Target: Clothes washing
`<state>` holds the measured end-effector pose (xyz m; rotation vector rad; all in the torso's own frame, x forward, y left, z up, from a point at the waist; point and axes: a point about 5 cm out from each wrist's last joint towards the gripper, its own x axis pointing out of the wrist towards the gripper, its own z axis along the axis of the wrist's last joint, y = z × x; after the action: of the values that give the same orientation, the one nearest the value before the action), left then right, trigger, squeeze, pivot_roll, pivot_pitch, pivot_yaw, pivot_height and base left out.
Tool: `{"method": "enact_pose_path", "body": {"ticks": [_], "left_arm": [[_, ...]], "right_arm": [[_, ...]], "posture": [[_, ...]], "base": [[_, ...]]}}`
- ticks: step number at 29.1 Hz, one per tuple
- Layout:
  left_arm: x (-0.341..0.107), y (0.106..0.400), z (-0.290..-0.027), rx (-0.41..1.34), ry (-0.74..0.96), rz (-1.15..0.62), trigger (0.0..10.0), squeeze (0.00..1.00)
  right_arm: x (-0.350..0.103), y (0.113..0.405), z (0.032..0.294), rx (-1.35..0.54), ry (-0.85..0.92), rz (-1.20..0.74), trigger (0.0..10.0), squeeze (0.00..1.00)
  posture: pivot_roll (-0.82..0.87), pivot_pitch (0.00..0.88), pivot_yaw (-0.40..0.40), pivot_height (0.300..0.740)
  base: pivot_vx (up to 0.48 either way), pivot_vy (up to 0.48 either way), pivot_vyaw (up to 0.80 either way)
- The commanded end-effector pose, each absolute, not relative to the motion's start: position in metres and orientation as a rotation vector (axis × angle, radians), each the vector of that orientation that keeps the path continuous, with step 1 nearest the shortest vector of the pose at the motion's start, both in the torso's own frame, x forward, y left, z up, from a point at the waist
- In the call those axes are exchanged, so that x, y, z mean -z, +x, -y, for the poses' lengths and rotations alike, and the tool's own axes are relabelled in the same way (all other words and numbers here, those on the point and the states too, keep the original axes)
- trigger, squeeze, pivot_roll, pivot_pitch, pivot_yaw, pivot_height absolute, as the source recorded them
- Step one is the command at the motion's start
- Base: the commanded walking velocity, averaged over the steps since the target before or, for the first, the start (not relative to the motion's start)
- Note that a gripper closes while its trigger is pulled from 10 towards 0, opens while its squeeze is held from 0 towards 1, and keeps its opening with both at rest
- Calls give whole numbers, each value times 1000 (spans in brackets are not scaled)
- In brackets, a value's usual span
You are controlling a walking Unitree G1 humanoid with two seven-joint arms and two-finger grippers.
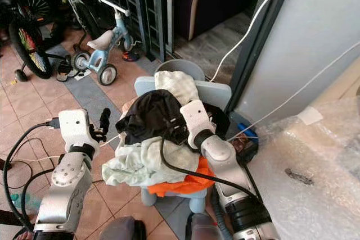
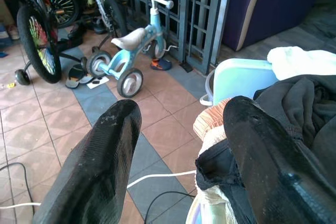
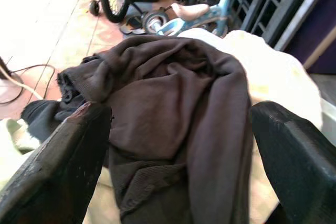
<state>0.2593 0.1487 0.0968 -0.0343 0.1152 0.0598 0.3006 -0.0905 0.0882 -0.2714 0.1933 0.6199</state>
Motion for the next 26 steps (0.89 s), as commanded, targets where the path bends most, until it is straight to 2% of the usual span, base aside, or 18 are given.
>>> {"method": "enact_pose_path", "body": {"ticks": [1,3,4,5,6,7,8,10,11,12,13,15,16,17,18,26], "left_arm": [[-99,258,-147,-40,-37,-124,10000,0],[-99,258,-146,-35,-34,-132,10000,0],[-99,258,-146,-35,-34,-132,10000,0],[-100,257,-146,-39,-29,-131,10000,0],[-101,256,-146,-40,-28,-132,10000,0],[-100,255,-148,-46,-18,-136,10000,0],[-100,254,-150,-50,-11,-138,10000,0],[-99,251,-152,-56,-8,-145,10000,0],[-97,249,-154,-63,-1,-156,10000,0],[-97,249,-154,-63,-1,-156,10000,0],[-97,247,-155,-66,0,-163,10000,0],[-97,247,-155,-66,2,-167,10000,0],[-97,246,-155,-67,2,-168,10000,0],[-98,246,-155,-67,2,-165,10000,0],[-98,247,-155,-67,3,-164,10000,0],[-98,248,-154,-63,5,-166,10000,0]], "right_arm": [[-82,305,89,-637,-278,-247,10000,0],[-76,316,84,-631,-268,-300,6235,0],[-76,316,84,-631,-268,-300,6235,0],[-74,321,84,-594,-262,-330,3608,0],[-73,324,85,-571,-255,-346,3608,0],[-76,332,88,-467,-234,-336,3882,0],[-78,337,91,-404,-221,-325,6196,0],[-79,339,89,-395,-221,-322,6353,0],[-79,343,92,-333,-232,-326,5216,0],[-79,343,92,-333,-232,-326,5216,0],[-73,344,95,-283,-233,-367,9804,0],[-66,344,96,-267,-225,-413,10000,0],[-64,344,96,-265,-224,-429,9529,0],[-56,341,95,-277,-226,-470,6902,0],[-52,338,94,-293,-220,-488,0,0],[-44,332,97,-317,-148,-523,0,0]], "posture": [[45,147,33,740],[57,151,34,740],[57,151,34,740],[77,156,31,740],[80,157,30,740],[87,161,29,740],[87,161,29,740],[92,162,28,740],[99,164,25,740],[99,164,25,740],[109,165,23,740],[111,165,23,740],[111,165,23,740],[113,166,22,740],[111,164,22,740],[97,159,24,740]], "base": [[0,0,0],[0,0,0],[0,0,0],[0,0,0],[0,0,0],[0,0,0],[0,0,0],[0,0,0],[0,0,0],[0,0,0],[0,0,0],[0,0,0],[0,0,0],[0,0,0],[0,0,0],[0,0,0]]}}
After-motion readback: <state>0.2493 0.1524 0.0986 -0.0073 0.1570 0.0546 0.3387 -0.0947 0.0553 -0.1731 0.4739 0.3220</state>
